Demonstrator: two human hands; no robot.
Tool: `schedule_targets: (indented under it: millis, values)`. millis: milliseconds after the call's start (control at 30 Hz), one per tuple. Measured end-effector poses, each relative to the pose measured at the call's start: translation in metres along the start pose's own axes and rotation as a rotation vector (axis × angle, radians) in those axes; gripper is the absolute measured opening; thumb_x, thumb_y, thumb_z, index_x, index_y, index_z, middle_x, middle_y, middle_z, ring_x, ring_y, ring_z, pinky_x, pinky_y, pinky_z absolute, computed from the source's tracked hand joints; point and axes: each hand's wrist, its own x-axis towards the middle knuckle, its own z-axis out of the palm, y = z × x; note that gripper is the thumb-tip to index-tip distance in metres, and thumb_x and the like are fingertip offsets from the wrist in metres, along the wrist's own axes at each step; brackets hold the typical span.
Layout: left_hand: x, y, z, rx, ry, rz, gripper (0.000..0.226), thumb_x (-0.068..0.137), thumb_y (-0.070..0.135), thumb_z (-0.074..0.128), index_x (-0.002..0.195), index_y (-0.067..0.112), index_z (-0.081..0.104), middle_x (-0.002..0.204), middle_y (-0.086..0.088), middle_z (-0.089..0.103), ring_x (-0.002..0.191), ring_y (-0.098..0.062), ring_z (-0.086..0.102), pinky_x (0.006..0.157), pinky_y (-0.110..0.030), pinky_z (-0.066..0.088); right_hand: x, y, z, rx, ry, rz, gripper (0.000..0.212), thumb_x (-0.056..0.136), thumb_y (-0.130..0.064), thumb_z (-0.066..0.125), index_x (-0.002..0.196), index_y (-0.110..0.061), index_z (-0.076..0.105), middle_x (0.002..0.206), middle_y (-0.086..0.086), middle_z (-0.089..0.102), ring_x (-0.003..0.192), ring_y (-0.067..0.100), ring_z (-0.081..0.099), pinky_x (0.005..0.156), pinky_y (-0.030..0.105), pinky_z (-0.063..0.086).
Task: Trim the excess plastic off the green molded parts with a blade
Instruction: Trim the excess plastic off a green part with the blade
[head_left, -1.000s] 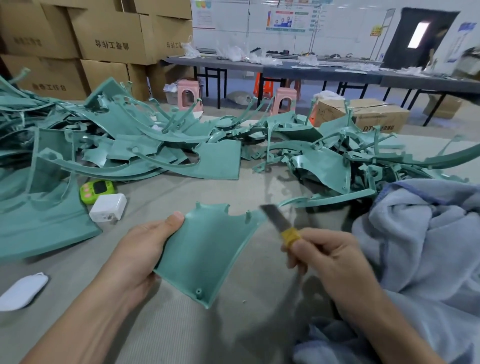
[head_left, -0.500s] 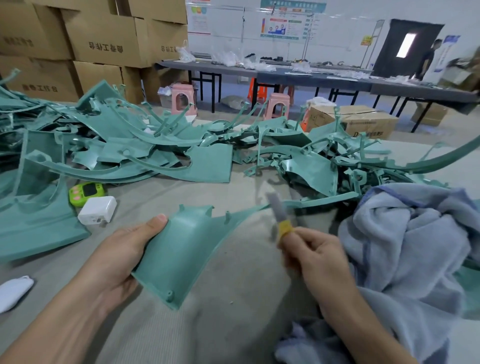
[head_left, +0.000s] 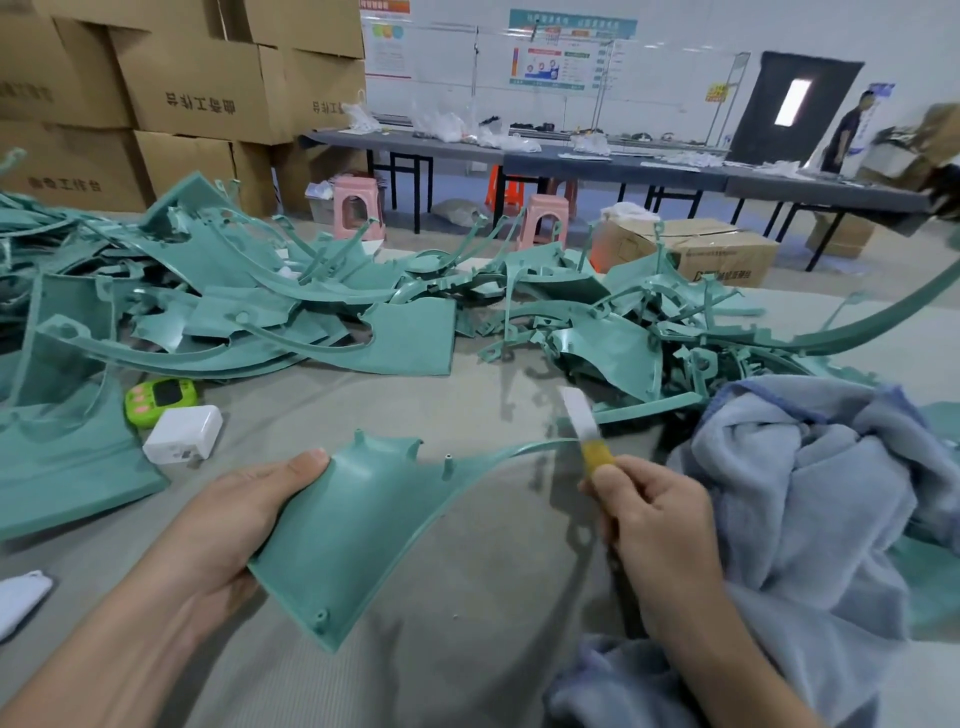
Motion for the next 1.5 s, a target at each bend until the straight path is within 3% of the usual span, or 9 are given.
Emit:
schedule_targets:
  millis: [133, 300, 500, 667, 833, 1033, 1200, 1367, 1500]
  values:
    - [0.0, 0.002, -0.002, -0.033, -0.001, -0.031, 0.038, 0.072, 0.037, 0.072, 0.085, 0.002, 0.08, 0.083, -0.023, 0.075, 0.055, -0.028, 0.071, 0.042, -0.031, 0.053, -0.017, -0.008, 0.01, 0.157, -0.35, 0.011, 0.027, 0.088, -0.038, 0.063, 0.072, -0.018, 0.072, 0.05, 0.005, 0.059, 0.042, 0.012, 0.045, 0.043, 0.02, 0.035]
    - [-0.001, 0.004, -0.005, -0.073, 0.032, -0.046, 0.036, 0.08, 0.033, 0.073, 0.081, -0.002, 0.079, 0.083, -0.023, 0.075, 0.055, -0.027, 0.071, 0.042, -0.03, 0.054, 0.002, 0.0, -0.005, -0.117, 0.116, 0.072, 0.028, 0.093, -0.014, 0.063, 0.065, -0.014, 0.066, 0.048, 0.009, 0.051, 0.044, 0.013, 0.041, 0.045, 0.03, 0.033]
    - [0.002, 0.001, 0.0, -0.064, 0.052, -0.039, 0.032, 0.09, 0.029, 0.071, 0.085, -0.002, 0.077, 0.083, -0.022, 0.076, 0.055, -0.026, 0.071, 0.043, -0.029, 0.054, -0.034, -0.026, 0.018, -0.051, -0.449, -0.179, 0.023, 0.091, -0.041, 0.059, 0.079, -0.025, 0.07, 0.059, 0.0, 0.062, 0.049, 0.005, 0.045, 0.049, 0.021, 0.035]
    - [0.001, 0.002, -0.001, -0.078, 0.057, -0.023, 0.03, 0.089, 0.027, 0.071, 0.091, -0.002, 0.075, 0.083, -0.021, 0.076, 0.055, -0.025, 0.071, 0.042, -0.029, 0.054, -0.02, -0.029, 0.008, -0.294, 0.065, -0.126, 0.028, 0.098, -0.023, 0.063, 0.071, -0.02, 0.068, 0.06, -0.002, 0.063, 0.056, 0.013, 0.053, 0.051, 0.021, 0.037]
    - [-0.003, 0.0, 0.003, -0.066, 0.047, -0.027, 0.034, 0.088, 0.026, 0.072, 0.091, -0.007, 0.074, 0.084, -0.025, 0.075, 0.055, -0.027, 0.07, 0.043, -0.029, 0.054, -0.051, -0.044, 0.017, -0.303, -0.378, -0.393, 0.015, 0.093, -0.044, 0.057, 0.08, -0.039, 0.057, 0.061, -0.014, 0.052, 0.055, 0.003, 0.044, 0.052, 0.017, 0.033]
    - [-0.004, 0.002, 0.004, -0.087, 0.045, -0.017, 0.026, 0.094, 0.025, 0.067, 0.089, 0.0, 0.073, 0.074, -0.016, 0.075, 0.05, -0.021, 0.069, 0.039, -0.025, 0.051, -0.021, -0.035, 0.003, -0.516, 0.089, -0.259, 0.028, 0.1, -0.028, 0.062, 0.074, -0.021, 0.057, 0.055, -0.005, 0.05, 0.054, 0.012, 0.047, 0.054, 0.027, 0.032]
    - [-0.005, 0.002, 0.006, -0.074, 0.025, -0.034, 0.027, 0.094, 0.027, 0.066, 0.098, 0.001, 0.073, 0.078, -0.015, 0.076, 0.053, -0.02, 0.07, 0.04, -0.025, 0.052, -0.057, -0.047, 0.018, -0.479, -0.307, -0.563, 0.027, 0.098, -0.039, 0.055, 0.077, -0.038, 0.038, 0.063, -0.011, 0.045, 0.061, 0.008, 0.043, 0.057, 0.018, 0.03]
    - [-0.004, 0.002, 0.002, -0.04, 0.028, -0.042, 0.031, 0.093, 0.029, 0.068, 0.103, 0.0, 0.072, 0.082, -0.017, 0.076, 0.056, -0.022, 0.071, 0.043, -0.029, 0.055, -0.022, -0.031, 0.006, -0.499, 0.028, -0.145, 0.035, 0.103, -0.03, 0.056, 0.07, -0.023, 0.048, 0.056, -0.005, 0.05, 0.055, 0.012, 0.047, 0.053, 0.021, 0.031]
    - [-0.003, 0.001, 0.003, -0.033, 0.026, -0.031, 0.042, 0.074, 0.036, 0.076, 0.097, 0.0, 0.076, 0.09, -0.021, 0.076, 0.06, -0.025, 0.072, 0.047, -0.032, 0.057, -0.048, -0.044, 0.01, -0.357, -0.216, -0.386, 0.024, 0.098, -0.041, 0.054, 0.081, -0.025, 0.055, 0.065, -0.007, 0.051, 0.06, 0.009, 0.046, 0.055, 0.027, 0.037]
